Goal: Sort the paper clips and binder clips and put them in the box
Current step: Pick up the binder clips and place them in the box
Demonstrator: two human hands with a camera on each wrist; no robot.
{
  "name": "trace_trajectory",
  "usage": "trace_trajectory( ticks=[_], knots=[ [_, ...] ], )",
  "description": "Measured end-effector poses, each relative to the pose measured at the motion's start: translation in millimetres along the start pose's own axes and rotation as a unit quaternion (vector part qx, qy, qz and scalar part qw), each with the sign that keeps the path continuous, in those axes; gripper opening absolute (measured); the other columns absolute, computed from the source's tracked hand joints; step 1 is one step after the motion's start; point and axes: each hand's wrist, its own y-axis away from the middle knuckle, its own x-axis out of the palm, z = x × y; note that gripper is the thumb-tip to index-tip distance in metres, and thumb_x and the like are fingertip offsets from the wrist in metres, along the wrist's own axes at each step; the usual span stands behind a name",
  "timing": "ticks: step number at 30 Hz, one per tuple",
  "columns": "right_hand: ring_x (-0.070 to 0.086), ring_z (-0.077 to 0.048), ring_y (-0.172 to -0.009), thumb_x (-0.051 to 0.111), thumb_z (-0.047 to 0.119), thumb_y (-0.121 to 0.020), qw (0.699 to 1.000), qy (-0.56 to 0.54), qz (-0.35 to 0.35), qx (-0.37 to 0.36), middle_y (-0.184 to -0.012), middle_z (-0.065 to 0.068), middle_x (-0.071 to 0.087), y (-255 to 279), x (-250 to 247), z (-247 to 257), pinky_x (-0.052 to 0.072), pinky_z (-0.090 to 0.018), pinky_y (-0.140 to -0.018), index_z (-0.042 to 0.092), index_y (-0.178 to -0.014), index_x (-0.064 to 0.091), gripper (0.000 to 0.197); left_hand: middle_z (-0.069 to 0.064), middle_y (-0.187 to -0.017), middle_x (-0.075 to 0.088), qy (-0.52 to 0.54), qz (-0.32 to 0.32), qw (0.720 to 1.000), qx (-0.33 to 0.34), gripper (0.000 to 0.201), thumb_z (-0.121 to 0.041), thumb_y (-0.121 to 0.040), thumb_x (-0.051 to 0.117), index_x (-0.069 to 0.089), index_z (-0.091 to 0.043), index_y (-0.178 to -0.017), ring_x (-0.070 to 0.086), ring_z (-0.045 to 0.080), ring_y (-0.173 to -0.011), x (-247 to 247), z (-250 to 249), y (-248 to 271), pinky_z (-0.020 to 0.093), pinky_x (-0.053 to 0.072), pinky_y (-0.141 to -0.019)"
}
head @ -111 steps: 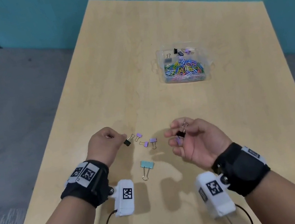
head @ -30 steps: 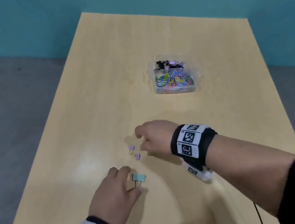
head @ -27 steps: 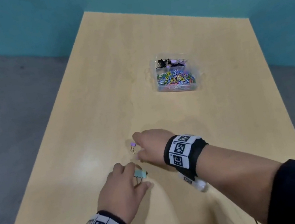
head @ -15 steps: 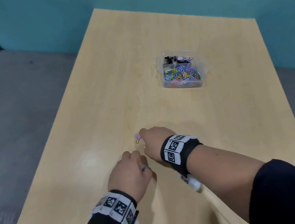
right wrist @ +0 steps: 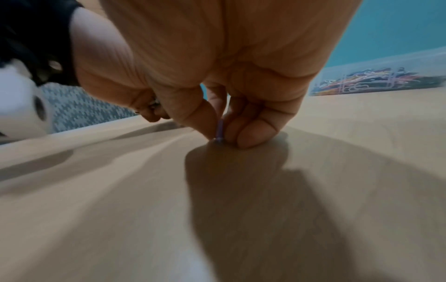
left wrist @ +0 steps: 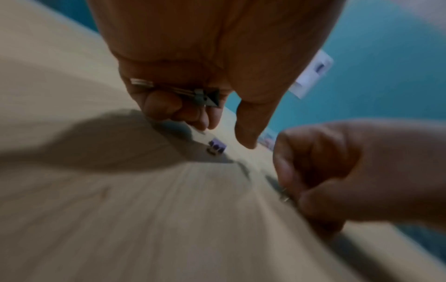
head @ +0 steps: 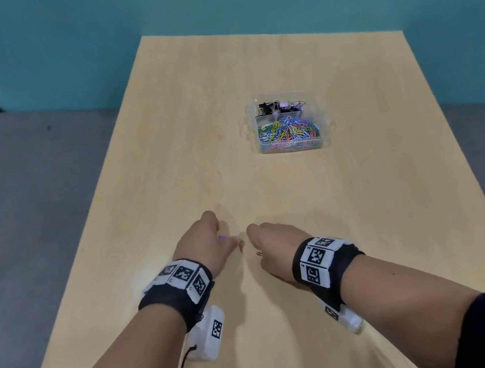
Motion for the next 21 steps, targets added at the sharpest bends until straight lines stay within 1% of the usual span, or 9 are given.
trace_trajectory(
  ticks=[3, 5, 7, 10, 14, 16, 17, 19, 21],
  knots=[
    [0.059, -0.024, -0.073, 0.045, 0.009, -0.077, 0.974, -0.207, -0.036, 0.081, -0.084, -0.004, 0.06, 4, -1, -13, 0.049, -0.033, -0.067, 0.016, -0.086, 0.057, 0.016, 0.0, -0.081, 0.053, -0.109, 0.02, 0.992, 0.054, 0.025, -0.036, -0.086, 0.057, 0.038, -0.02, -0.084, 0.054, 0.022, -0.071, 4, -6, -9, 0.032, 0.041, -0.059],
    [0.059, -0.025, -0.057, 0.043, 0.008, -0.076, 0.876, -0.448, -0.068, 0.165, -0.064, -0.009, 0.061, 5, -7, -26, 0.048, -0.035, -0.058, 0.014, -0.072, 0.059, 0.017, 0.001, -0.08, 0.053, -0.147, 0.044, 0.986, 0.069, 0.021, -0.031, -0.09, 0.053, 0.039, -0.018, -0.081, 0.051, 0.022, -0.071, 1, -10, -13, 0.032, 0.037, -0.059],
    [0.056, -0.025, -0.05, 0.04, 0.002, -0.078, 0.774, -0.591, -0.09, 0.21, -0.056, -0.012, 0.057, 8, -20, -42, 0.041, -0.032, -0.054, 0.012, -0.071, 0.058, 0.022, 0.001, -0.077, 0.053, -0.161, 0.063, 0.982, 0.077, 0.015, -0.023, -0.089, 0.05, 0.04, -0.016, -0.08, 0.049, 0.021, -0.067, -2, -13, -15, 0.03, 0.034, -0.057],
    [0.05, -0.022, -0.048, 0.039, -0.009, -0.082, 0.687, -0.684, -0.137, 0.207, -0.062, -0.011, 0.05, 13, -42, -64, 0.038, -0.025, -0.047, 0.007, -0.078, 0.056, 0.024, -0.001, -0.072, 0.05, -0.18, 0.087, 0.976, 0.088, 0.007, -0.015, -0.082, 0.043, 0.037, -0.018, -0.08, 0.047, 0.019, -0.064, -6, -16, -17, 0.029, 0.035, -0.055],
    [0.047, -0.016, -0.046, 0.042, -0.013, -0.086, 0.669, -0.687, -0.224, 0.175, -0.066, -0.011, 0.049, -4, -92, -94, 0.04, -0.022, -0.04, 0.006, -0.082, 0.056, 0.024, -0.002, -0.076, 0.053, -0.175, 0.094, 0.976, 0.086, 0.014, -0.018, -0.088, 0.039, 0.048, -0.015, -0.078, 0.051, 0.017, -0.068, -7, -18, -27, 0.029, 0.037, -0.057],
    [0.049, -0.018, -0.047, 0.041, -0.013, -0.087, 0.661, -0.683, -0.268, 0.16, -0.064, -0.011, 0.05, -25, -127, -110, 0.046, -0.024, -0.043, 0.007, -0.082, 0.054, 0.024, -0.004, -0.071, 0.059, -0.005, 0.108, 0.994, 0.033, 0.022, -0.014, -0.088, 0.043, 0.06, -0.014, -0.074, 0.053, 0.012, -0.058, -9, -22, -28, 0.026, 0.04, -0.053],
    [0.051, -0.019, -0.049, 0.04, -0.013, -0.087, 0.664, -0.674, -0.285, 0.156, -0.065, -0.012, 0.051, -38, -144, -117, 0.048, -0.026, -0.045, 0.007, -0.082, 0.054, 0.025, -0.003, -0.063, 0.057, 0.115, 0.121, 0.986, -0.01, 0.025, -0.008, -0.086, 0.044, 0.063, -0.012, -0.07, 0.049, 0.011, -0.048, -12, -28, -28, 0.024, 0.036, -0.047],
    [0.054, -0.021, -0.052, 0.039, -0.011, -0.089, 0.683, -0.641, -0.309, 0.168, -0.07, -0.014, 0.053, -67, -170, -129, 0.052, -0.031, -0.05, 0.007, -0.081, 0.054, 0.025, 0.005, -0.053, 0.046, 0.312, 0.124, 0.938, -0.089, 0.023, 0.003, -0.083, 0.044, 0.06, -0.005, -0.068, 0.034, 0.014, -0.038, -17, -39, -31, 0.019, 0.023, -0.04],
    [0.058, -0.024, -0.059, 0.041, -0.008, -0.091, 0.699, -0.618, -0.31, 0.181, -0.078, -0.015, 0.056, -92, -187, -137, 0.057, -0.037, -0.06, 0.007, -0.084, 0.056, 0.022, 0.009, -0.055, 0.041, 0.406, 0.107, 0.899, -0.121, 0.014, 0.004, -0.083, 0.048, 0.056, -0.003, -0.074, 0.029, 0.015, -0.038, -23, -52, -40, 0.018, 0.016, -0.041]
  ],
)
